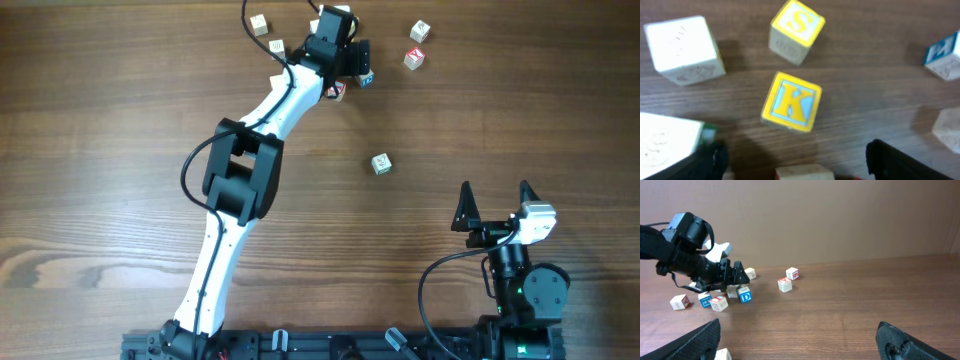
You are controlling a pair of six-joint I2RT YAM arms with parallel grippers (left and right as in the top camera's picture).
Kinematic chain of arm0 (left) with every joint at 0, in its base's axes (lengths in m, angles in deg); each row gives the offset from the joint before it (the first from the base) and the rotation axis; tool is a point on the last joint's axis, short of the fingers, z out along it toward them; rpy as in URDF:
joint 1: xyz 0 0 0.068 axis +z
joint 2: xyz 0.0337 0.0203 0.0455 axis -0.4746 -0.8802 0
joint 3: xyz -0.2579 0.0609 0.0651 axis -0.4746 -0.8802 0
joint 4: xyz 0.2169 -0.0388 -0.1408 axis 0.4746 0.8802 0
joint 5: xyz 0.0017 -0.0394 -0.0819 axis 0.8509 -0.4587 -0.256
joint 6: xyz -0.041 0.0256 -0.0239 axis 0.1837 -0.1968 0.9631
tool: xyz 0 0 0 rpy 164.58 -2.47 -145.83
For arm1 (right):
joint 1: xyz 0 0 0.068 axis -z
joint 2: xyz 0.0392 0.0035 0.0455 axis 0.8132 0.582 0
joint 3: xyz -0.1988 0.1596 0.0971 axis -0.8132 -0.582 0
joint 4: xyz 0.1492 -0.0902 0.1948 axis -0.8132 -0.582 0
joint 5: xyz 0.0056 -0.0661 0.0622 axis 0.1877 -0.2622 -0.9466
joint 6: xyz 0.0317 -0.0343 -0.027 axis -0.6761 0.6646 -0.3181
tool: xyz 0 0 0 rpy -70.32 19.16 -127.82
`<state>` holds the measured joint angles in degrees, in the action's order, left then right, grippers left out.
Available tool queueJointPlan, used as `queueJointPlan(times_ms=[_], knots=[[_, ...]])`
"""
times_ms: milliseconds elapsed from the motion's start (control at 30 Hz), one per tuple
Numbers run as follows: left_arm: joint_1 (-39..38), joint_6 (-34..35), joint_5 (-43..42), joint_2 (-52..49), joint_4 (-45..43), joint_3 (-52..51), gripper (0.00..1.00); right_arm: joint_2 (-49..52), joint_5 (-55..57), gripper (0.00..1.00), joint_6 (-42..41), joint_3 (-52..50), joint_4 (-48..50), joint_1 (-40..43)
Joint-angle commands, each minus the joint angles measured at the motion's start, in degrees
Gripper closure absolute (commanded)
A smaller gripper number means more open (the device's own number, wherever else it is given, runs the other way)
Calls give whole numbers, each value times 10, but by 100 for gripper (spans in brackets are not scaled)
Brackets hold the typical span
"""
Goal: Form a horizontal line
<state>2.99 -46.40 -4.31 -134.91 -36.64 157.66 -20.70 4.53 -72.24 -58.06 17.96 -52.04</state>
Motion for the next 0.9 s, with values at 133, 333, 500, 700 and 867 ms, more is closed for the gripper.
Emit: queueJointPlan(times_ms=[133, 333, 500, 700, 867], knots=[[-2, 8, -12, -28, 16, -2, 25, -5, 4, 0, 10, 0, 2, 2], [-4, 8, -12, -28, 42, -2, 39, -5, 4, 0, 10, 0, 2, 2], [-5, 5, -12, -23, 48, -2, 55, -5, 4, 0, 10, 0, 2, 2], [-4, 3, 7, 33, 48, -2, 72, -5, 4, 0, 10, 0, 2, 2], [-4, 3, 20, 103, 61, -2, 73, -5, 4, 0, 10, 0, 2, 2]])
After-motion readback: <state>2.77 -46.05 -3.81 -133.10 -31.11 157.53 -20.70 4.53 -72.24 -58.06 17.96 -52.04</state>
